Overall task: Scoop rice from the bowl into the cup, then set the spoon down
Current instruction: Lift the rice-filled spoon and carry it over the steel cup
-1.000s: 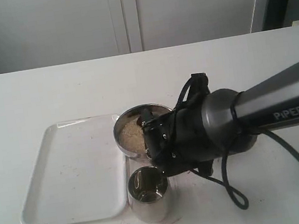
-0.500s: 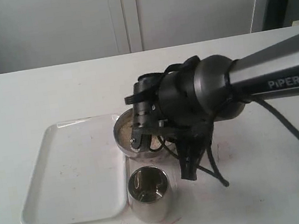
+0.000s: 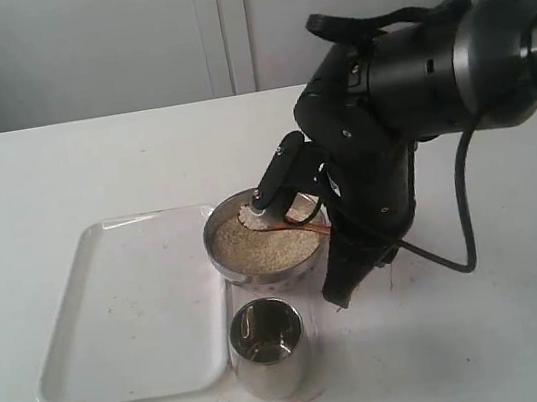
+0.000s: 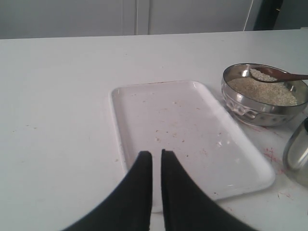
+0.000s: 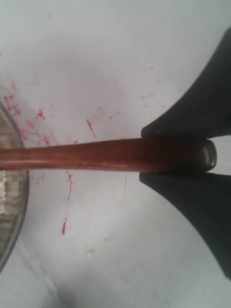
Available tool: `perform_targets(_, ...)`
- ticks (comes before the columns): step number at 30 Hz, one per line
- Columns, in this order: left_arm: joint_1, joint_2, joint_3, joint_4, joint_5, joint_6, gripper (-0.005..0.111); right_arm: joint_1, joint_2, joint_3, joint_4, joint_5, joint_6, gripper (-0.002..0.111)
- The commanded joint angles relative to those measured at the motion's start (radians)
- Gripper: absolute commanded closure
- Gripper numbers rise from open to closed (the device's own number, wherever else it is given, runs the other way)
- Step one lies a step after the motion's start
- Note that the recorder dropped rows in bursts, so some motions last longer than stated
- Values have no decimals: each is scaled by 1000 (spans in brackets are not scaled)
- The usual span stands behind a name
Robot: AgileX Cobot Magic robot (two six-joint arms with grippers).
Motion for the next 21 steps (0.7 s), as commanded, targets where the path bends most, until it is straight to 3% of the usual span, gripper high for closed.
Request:
perform_targets(1, -5, 1, -6, -8, -4, 0, 92, -9, -19, -1, 85, -41, -21, 108)
perform_targets(13, -5, 1, -6, -8, -4, 0, 92, -9, -95, 97, 129, -129, 6, 108)
perform_targets(17, -5, 1, -6, -8, -4, 0, 92, -9, -175, 102, 110, -77, 22, 108)
perform_targets(21, -5, 1, -6, -8, -4, 0, 92, -7, -304, 102, 112, 94, 32, 108)
